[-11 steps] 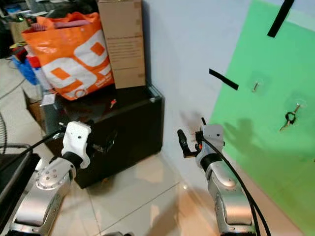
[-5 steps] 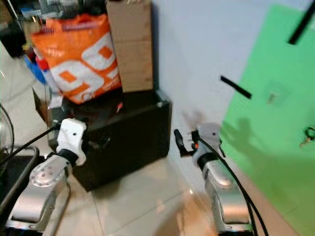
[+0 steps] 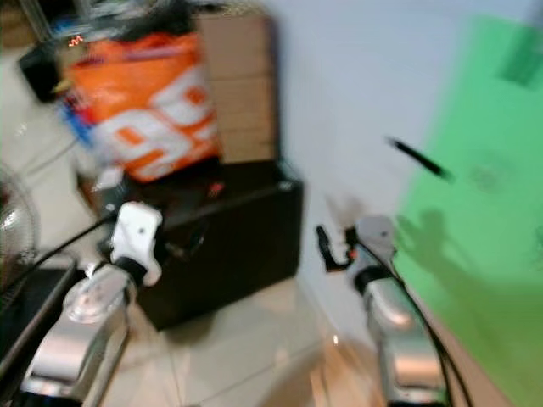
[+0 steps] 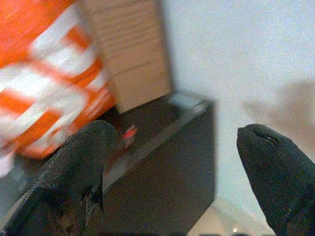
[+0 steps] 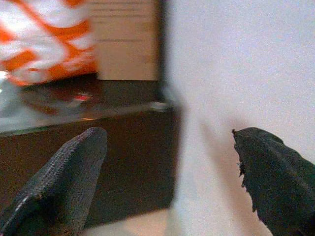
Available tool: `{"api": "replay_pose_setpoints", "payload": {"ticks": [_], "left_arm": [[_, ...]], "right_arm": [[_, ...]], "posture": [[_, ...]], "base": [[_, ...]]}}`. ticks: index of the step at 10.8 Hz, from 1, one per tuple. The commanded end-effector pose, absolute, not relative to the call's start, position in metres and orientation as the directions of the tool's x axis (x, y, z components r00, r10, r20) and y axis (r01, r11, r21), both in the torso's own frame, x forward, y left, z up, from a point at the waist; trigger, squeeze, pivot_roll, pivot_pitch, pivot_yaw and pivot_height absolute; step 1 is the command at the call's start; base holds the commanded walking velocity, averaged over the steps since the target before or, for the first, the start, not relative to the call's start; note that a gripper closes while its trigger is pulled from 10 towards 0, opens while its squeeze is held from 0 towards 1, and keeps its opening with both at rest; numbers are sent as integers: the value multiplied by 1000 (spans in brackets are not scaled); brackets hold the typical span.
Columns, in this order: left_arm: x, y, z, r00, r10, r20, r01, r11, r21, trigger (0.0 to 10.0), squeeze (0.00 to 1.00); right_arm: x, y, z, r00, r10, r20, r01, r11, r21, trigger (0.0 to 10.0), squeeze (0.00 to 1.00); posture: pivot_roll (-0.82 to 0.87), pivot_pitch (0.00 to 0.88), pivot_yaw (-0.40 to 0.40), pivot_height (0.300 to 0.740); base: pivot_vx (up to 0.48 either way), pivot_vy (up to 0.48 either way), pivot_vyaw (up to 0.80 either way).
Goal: Hang keys on a hook
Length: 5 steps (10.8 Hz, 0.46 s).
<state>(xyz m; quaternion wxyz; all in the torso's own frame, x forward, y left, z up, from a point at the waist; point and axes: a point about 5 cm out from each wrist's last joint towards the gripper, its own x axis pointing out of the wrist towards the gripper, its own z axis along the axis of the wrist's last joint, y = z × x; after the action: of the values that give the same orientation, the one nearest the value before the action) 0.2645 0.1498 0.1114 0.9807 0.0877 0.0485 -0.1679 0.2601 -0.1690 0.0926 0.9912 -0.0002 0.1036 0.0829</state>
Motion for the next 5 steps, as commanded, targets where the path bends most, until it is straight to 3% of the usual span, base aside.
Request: {"api": "replay_pose_setpoints", "payload": {"ticks": [1, 5], "left_arm": [[266, 155, 112, 944, -303, -128, 322, 932, 166, 10000, 110], [267, 155, 113, 945, -301, -127, 319, 933, 167, 10000, 114]], "right_arm": [[262, -165, 96, 964, 186, -191, -186, 982, 16, 10000, 1000], [264, -166, 96, 967, 175, -187, -176, 984, 11, 10000, 1000]], "posture": [[-42, 0, 59, 740], [-42, 0, 57, 740]], "base": [[315, 0, 775], [318, 0, 0]]}}
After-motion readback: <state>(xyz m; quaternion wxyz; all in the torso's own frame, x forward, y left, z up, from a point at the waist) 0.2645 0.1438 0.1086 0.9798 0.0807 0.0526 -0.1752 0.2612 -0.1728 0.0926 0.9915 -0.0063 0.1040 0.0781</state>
